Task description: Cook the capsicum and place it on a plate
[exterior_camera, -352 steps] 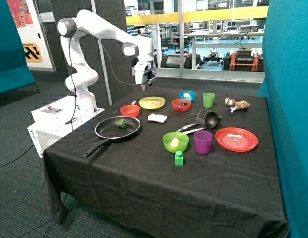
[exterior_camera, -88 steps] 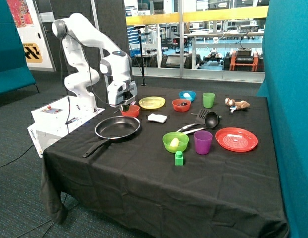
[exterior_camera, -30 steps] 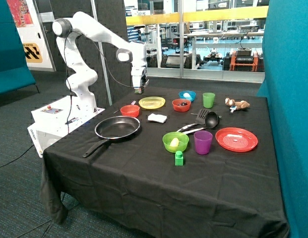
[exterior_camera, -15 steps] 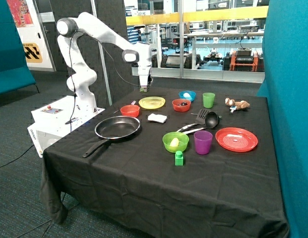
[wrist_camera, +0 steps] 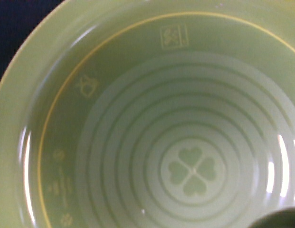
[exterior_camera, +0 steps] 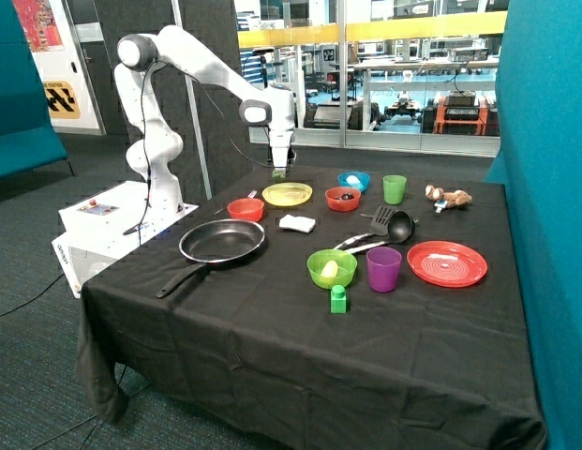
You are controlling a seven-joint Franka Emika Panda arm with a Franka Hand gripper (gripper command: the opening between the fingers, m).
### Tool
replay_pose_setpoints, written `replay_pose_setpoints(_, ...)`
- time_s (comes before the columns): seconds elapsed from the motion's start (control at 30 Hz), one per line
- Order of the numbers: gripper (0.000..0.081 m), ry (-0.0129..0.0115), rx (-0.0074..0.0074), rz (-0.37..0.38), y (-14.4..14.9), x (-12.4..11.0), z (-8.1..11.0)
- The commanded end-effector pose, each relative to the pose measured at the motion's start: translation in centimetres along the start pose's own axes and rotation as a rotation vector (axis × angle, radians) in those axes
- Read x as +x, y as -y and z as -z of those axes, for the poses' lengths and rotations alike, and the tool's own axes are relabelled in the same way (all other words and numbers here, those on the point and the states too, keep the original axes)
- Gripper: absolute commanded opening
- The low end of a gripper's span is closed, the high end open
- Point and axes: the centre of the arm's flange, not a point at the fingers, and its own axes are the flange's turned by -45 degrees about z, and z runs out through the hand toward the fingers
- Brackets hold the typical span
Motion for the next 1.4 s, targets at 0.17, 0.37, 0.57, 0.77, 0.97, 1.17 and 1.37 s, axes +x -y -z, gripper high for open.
replay_pose_setpoints(0.17, 0.0, 0.0016, -0.0074, -0.019, 0.2, 2.0, -2.7)
replay_pose_setpoints(0.37, 0.0, 0.0016, -0.0074, -0.019, 0.6, 2.3, -4.0)
replay_pose_setpoints(0.57, 0.0, 0.0015, -0.0074, -0.028, 0.8, 2.6, -5.3)
replay_pose_setpoints(0.77, 0.0, 0.0015, -0.0074, -0.036, 0.9, 2.8, -6.0)
replay_pose_setpoints(0.97, 0.0, 0.0014, -0.0075, -0.053, 0.7, 3.0, -6.5)
replay_pose_setpoints(1.17, 0.0325, 0.0014, -0.0075, -0.051, 0.7, 3.0, -6.8)
replay_pose_setpoints(1.37, 0.0666, 0.0015, -0.0074, -0.036, 0.7, 2.7, -7.1)
